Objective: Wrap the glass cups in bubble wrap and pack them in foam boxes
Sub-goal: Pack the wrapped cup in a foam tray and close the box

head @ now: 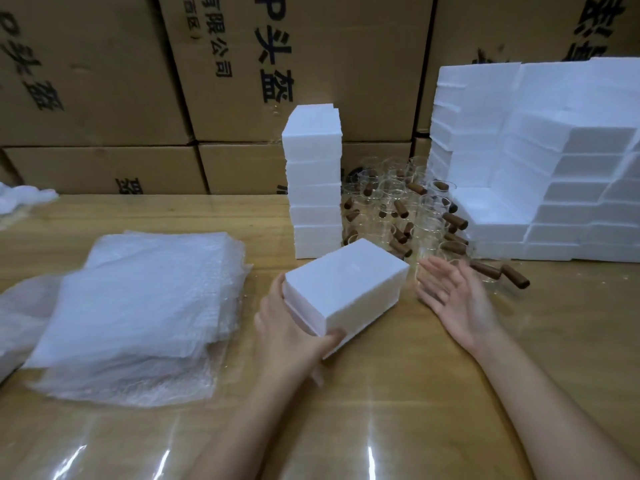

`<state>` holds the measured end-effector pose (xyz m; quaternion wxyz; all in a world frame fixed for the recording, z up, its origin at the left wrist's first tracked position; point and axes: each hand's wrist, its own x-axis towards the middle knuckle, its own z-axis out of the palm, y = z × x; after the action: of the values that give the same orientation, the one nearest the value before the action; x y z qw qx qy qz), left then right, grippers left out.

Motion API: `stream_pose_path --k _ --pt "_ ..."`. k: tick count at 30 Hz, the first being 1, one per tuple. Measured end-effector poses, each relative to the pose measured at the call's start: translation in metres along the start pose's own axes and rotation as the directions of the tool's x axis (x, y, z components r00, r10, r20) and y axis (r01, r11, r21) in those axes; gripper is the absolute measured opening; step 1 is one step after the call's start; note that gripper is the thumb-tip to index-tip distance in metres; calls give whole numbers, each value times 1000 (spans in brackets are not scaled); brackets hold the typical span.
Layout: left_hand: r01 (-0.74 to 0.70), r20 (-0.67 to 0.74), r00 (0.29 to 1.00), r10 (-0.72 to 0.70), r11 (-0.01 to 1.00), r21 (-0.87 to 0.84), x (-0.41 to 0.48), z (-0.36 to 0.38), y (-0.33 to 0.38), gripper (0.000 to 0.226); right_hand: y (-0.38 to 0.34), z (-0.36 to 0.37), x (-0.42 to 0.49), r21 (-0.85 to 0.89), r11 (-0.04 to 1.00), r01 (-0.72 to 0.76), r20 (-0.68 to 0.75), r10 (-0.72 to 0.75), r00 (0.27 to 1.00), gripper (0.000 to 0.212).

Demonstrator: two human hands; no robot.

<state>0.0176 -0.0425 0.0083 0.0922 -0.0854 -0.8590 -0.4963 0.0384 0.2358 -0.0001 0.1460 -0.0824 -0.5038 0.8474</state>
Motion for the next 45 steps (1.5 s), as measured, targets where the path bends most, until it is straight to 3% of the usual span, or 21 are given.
stream_pose_path --k 4,13,20,32,41,45 --pt "34 -73 997 -37 999 -42 -28 0 0 120 0 1 -1 -4 1000 -2 3 2 1000 50" --pt "237 -296 937 -186 960 147 -24 0 -1 132 0 -2 -1 -3 1000 -3 11 3 1000 42" --pt "376 -435 864 -256 901 218 -6 31 15 121 0 0 -2 4 1000 -5 5 5 1000 42" --pt "459 -478 816 -325 867 193 10 57 20 118 -3 2 0 43 999 -28 -3 28 1000 37" --pt "463 -477 818 -320 860 216 7 68 31 115 -3 2 0 52 998 -33 3 33 999 39" --pt "470 -418 836 -355 857 210 5 65 36 130 -2 -1 2 65 997 -39 3 39 999 33"
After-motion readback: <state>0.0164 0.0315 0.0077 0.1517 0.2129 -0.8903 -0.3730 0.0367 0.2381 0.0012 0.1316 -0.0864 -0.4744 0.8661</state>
